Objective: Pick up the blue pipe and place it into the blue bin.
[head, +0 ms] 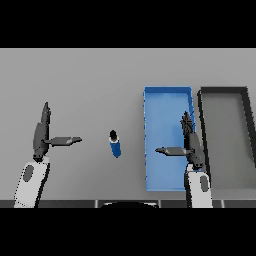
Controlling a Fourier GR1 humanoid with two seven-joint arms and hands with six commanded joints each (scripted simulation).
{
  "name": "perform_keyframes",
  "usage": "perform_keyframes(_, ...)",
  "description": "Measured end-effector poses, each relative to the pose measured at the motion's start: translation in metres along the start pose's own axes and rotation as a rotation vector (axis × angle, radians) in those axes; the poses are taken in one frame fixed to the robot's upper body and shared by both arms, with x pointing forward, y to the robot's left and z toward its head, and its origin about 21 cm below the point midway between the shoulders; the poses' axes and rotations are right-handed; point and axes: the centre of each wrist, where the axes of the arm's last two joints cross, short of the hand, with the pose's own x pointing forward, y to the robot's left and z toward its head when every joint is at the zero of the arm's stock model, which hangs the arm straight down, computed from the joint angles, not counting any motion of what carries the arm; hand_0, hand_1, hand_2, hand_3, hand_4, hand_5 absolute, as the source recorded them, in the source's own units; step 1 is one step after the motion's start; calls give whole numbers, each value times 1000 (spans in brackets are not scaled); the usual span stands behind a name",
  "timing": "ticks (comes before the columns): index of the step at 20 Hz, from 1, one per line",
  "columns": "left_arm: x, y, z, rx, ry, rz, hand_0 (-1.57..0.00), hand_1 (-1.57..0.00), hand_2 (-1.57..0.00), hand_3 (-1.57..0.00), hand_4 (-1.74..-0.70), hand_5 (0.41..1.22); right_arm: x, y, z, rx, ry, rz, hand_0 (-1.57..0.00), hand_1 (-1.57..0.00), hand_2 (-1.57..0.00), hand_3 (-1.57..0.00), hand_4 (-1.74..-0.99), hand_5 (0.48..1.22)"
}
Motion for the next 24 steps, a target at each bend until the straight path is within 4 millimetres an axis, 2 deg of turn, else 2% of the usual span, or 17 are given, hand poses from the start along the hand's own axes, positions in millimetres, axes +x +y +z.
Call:
perform_keyframes(6, 2, -6, -2, -5, -7, -1, 1, 1, 1, 1, -1006, 586, -1, -8, -2, -5, 14, 4, 1, 1, 1, 1, -1222, 603)
perform_keyframes(7, -3, 3, 7, -127, -52, -70, 1, 1, 1, 1, -1011, 588, 2, -17, 6, 42, -65, 109, 1, 1, 1, 1, -1227, 603)
perform_keyframes(9, -6, 19, 13, -248, -65, -137, 1, 1, 1, 1, -1010, 588, 10, -20, 13, 102, -97, 187, 1, 1, 1, 1, -1228, 599)
perform_keyframes(14, -6, 27, 17, -332, -89, -154, 1, 1, 1, 1, -1015, 592, 11, -24, 21, 128, -73, 243, 1, 1, 1, 1, -1225, 592)
perform_keyframes(19, 2, 15, 28, -511, -85, -156, 1, 1, 1, 1, -1031, 565, 13, -23, 19, 143, -93, 247, 1, 1, 1, 1, -1225, 595)
perform_keyframes(24, 12, -5, 39, -682, -40, -167, 1, 1, 1, 1, -1076, 488, 13, -23, 19, 158, -117, 243, 1, 1, 1, 1, -1239, 606)
